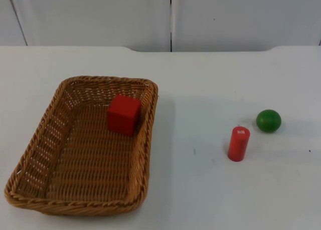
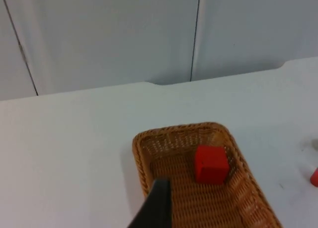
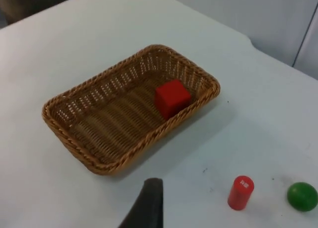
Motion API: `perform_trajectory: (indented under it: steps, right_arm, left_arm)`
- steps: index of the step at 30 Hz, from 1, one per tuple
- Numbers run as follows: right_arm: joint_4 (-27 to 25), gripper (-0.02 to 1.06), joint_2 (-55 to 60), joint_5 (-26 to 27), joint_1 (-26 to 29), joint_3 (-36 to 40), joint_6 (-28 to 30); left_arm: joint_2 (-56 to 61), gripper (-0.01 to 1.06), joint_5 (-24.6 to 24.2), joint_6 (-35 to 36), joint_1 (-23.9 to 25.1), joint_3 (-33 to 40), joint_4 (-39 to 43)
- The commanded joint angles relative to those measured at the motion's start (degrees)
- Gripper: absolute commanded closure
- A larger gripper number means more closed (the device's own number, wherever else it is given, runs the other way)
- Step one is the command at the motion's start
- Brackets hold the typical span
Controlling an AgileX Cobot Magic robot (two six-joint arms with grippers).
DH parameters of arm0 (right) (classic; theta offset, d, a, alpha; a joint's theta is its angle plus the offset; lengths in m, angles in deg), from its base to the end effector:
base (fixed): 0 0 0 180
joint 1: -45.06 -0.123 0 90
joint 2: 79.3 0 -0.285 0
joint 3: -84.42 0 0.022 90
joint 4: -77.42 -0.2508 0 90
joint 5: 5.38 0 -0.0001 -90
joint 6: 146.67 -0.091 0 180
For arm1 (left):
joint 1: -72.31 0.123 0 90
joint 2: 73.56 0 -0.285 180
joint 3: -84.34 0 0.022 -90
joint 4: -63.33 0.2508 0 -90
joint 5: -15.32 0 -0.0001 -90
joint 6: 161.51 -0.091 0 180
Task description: Pick up the basket with the left hand and place the object to the left of the red cylinder into the basket with the right hand.
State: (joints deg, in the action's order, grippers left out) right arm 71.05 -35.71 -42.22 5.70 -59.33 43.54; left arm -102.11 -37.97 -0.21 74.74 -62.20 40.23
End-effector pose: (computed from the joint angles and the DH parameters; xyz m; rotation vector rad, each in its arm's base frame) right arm 0.0872 0.0794 0.3448 -0.8190 1.8914 0.4410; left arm 0.0415 -0.0269 0.3625 0.2414 1.9429 -0.2368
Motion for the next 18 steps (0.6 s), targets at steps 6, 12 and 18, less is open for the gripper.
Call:
perform_trajectory:
  steps: [6, 12, 18]
  right_arm:
    - [-0.1, 0.19, -7.0, -1.9, 0.3, 3.5, -0.7]
    - [0.1, 0.19, -11.2, -3.8, 0.3, 6.0, -2.3]
    - [3.3, 0.19, -14.5, -5.2, 0.3, 6.8, -5.2]
  left_arm:
    - [3.2, 0.2, -1.7, 6.7, -2.8, 0.1, 10.8]
    - [7.5, 0.2, -4.3, 9.9, -2.4, 0.2, 12.8]
    - [13.1, 0.2, -4.7, 15.2, -2.4, 2.6, 19.6]
